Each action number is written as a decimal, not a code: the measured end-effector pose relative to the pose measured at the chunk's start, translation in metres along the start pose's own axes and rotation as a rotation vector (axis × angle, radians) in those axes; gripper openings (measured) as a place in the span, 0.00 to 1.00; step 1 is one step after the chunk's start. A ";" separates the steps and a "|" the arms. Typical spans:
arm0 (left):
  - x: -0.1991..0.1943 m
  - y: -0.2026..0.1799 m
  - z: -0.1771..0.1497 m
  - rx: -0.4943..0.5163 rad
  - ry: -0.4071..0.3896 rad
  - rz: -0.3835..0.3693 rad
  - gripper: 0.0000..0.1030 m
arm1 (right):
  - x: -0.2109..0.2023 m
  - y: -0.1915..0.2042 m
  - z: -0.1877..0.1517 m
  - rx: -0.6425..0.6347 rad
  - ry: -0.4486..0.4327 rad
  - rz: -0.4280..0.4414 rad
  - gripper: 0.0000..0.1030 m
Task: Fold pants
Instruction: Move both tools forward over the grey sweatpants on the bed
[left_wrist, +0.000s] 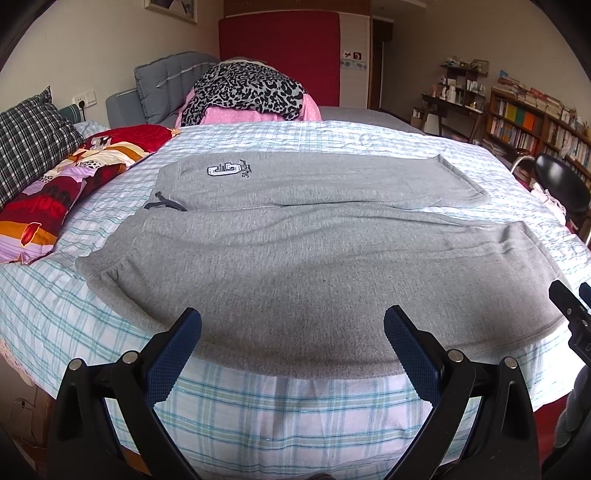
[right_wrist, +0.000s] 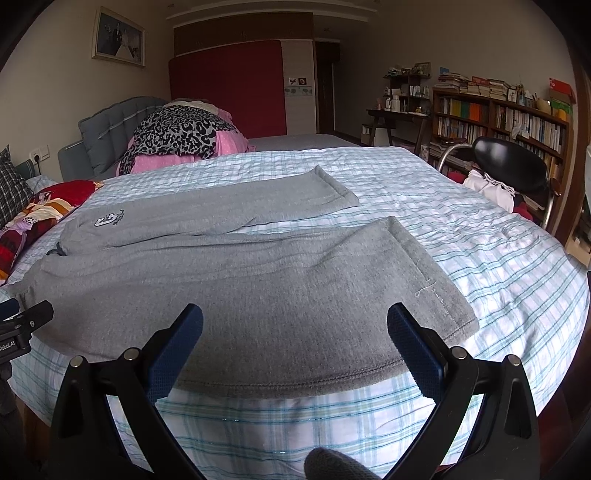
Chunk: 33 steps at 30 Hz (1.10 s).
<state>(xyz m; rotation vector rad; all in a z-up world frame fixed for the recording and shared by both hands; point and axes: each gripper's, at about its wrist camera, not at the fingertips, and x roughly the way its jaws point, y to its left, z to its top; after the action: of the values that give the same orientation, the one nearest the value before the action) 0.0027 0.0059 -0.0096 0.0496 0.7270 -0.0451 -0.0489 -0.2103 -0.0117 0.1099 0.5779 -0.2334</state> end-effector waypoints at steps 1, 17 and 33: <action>0.001 0.000 0.001 0.002 0.000 0.005 0.95 | 0.001 0.001 0.001 -0.002 0.001 -0.003 0.98; 0.013 0.006 0.014 0.002 -0.006 0.048 0.95 | 0.020 0.006 0.014 -0.016 0.022 -0.041 0.98; 0.032 0.018 0.031 -0.005 -0.005 0.088 0.95 | 0.045 0.010 0.026 -0.036 0.057 -0.059 0.98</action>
<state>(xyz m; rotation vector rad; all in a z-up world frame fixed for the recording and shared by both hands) 0.0477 0.0215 -0.0074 0.0765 0.7191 0.0409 0.0035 -0.2131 -0.0148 0.0650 0.6419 -0.2783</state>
